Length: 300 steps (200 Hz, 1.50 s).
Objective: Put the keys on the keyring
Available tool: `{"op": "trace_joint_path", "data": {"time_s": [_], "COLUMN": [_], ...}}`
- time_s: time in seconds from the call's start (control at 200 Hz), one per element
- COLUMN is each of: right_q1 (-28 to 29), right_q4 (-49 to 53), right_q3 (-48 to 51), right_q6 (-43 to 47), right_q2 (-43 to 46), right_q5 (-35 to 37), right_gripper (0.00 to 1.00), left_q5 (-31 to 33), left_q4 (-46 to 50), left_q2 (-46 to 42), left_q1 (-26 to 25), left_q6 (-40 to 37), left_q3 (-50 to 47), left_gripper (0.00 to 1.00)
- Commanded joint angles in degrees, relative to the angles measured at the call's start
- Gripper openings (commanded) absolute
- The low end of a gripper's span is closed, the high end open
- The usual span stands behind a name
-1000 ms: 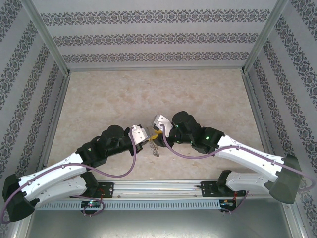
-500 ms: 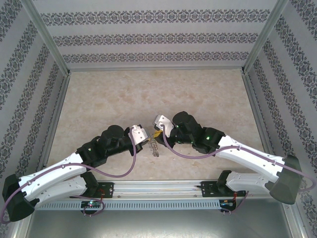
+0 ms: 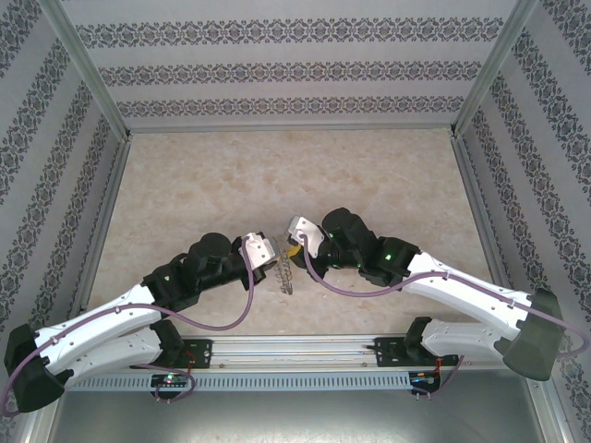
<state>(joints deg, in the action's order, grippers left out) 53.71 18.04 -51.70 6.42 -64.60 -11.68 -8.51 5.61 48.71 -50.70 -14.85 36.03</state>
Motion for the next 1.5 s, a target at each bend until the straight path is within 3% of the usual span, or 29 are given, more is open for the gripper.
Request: {"op": "trace_joint_path", "data": {"time_s": [0.0,0.405,0.709,1.224,1.494], "right_q1": [-0.45,-1.38,-1.72,-1.74,-1.68], "right_q4": [0.90,-3.06,-5.19,-8.67,-11.30], "right_q3": [-1.38,0.37,4.04,7.66,8.81], "right_q6": [1.52,1.72,3.83,9.05,8.62], "right_q2": [1.27,6.06,9.34,15.09,14.74], "right_q5": [-1.37,-3.91,-5.59,-16.53,-15.72], "right_gripper": [0.00,0.00,0.00,0.00,0.00], "left_q5": [-0.06,-0.16,-5.51,-12.95,-14.23], "left_q4": [-1.65,-1.72,-3.49,-5.77,-6.36], "left_q2": [-0.76,-0.85,-3.13,-4.93,-4.45], "left_q1": [-1.07,-1.08,-1.07,-1.07,-1.07], "left_q6": [-1.03,-1.06,-0.88,-0.53,-0.27], "left_q3": [1.32,1.11,-0.14,-1.23,-1.16], "left_gripper": [0.00,0.00,0.00,0.00,0.00]}}
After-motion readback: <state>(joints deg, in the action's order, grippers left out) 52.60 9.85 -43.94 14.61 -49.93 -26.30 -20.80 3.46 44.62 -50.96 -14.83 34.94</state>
